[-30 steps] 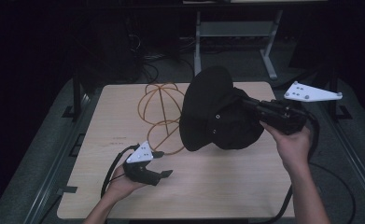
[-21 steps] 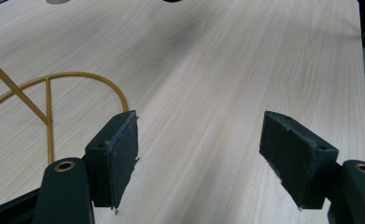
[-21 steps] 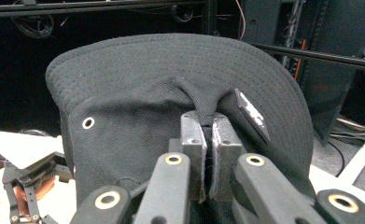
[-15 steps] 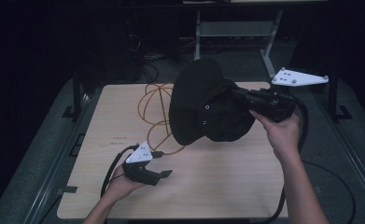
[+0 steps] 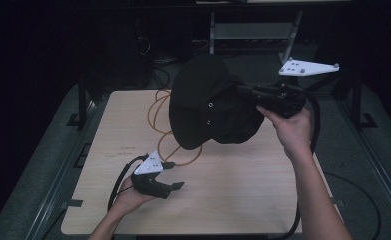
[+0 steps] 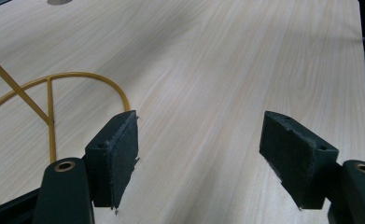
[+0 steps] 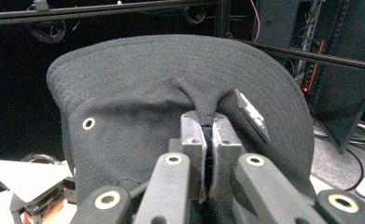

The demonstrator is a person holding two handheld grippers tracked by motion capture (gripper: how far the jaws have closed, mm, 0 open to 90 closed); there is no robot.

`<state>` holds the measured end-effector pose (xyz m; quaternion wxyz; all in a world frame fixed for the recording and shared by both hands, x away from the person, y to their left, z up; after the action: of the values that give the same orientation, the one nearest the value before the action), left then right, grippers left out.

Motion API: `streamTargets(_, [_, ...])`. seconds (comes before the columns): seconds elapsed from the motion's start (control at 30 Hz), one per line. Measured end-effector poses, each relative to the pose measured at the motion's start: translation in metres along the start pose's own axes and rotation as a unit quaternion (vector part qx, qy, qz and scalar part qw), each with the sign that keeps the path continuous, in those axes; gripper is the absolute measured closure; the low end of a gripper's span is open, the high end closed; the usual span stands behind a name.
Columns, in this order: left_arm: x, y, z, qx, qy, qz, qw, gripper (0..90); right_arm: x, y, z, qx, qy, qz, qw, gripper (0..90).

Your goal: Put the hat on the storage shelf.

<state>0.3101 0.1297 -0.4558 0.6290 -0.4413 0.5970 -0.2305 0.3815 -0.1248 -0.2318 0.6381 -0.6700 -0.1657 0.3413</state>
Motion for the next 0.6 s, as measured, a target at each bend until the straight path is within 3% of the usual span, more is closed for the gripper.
streamTargets(0.6, [-0.002, 0.000, 0.003, 0.000, 0.004, 0.004, 1.0000, 27.7, 0.035, -0.026, 0.015, 0.004, -0.024, 0.014, 0.9996, 86.0])
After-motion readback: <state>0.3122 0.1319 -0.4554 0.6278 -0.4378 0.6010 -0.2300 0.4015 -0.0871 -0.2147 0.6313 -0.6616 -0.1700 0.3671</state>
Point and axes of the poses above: each handheld gripper's, and its own axes: x roughly forward along the jaws, y roughly out of its underside, z roughly to its left, the point moved 7 cm from there along x, roughly forward along the jaws, and after that the axes turned 11 degrees about y, right-handed, at the moved point
